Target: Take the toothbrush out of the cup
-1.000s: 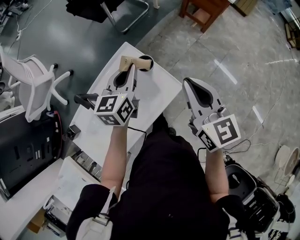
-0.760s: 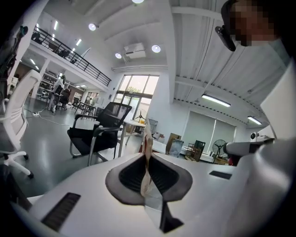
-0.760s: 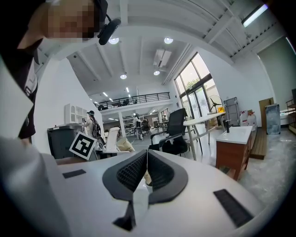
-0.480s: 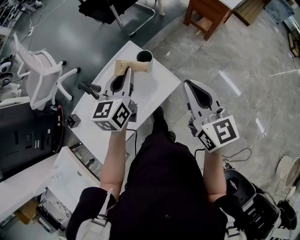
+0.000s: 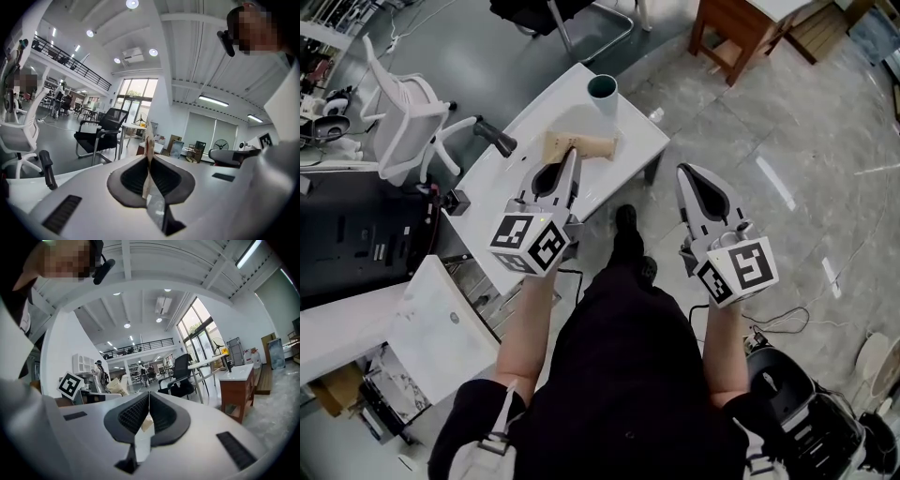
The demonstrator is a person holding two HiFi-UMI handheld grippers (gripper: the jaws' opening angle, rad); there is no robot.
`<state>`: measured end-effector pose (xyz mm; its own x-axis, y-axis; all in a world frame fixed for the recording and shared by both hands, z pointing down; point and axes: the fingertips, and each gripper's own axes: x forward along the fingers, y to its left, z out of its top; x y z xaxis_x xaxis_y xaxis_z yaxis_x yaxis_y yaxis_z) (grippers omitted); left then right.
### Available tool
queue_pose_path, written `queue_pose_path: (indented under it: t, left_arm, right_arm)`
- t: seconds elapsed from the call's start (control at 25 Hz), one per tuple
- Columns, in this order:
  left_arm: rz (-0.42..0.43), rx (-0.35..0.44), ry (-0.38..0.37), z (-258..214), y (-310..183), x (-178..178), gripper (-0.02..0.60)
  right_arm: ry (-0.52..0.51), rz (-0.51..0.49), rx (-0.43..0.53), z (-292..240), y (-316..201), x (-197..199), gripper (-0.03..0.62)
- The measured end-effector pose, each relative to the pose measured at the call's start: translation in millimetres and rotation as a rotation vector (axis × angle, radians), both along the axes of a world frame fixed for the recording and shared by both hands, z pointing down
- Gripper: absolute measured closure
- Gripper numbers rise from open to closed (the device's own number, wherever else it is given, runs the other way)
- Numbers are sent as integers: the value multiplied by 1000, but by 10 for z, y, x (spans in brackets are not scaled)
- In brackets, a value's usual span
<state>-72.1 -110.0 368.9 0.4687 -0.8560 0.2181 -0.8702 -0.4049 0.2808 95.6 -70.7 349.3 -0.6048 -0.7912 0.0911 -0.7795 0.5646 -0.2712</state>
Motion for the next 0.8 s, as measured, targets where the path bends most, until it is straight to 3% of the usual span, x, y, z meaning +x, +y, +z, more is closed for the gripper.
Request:
queue_pose_path:
  t: [0.36,0.8]
  left_arm:
    - [-38,53,-53,-187,682,-117,554]
    - [-94,111,7,-399,1003,-253,554]
  right_arm:
    - [0,-14,57,-140,433,-69,562]
    - [14,-123,114,-260,595,-354,563]
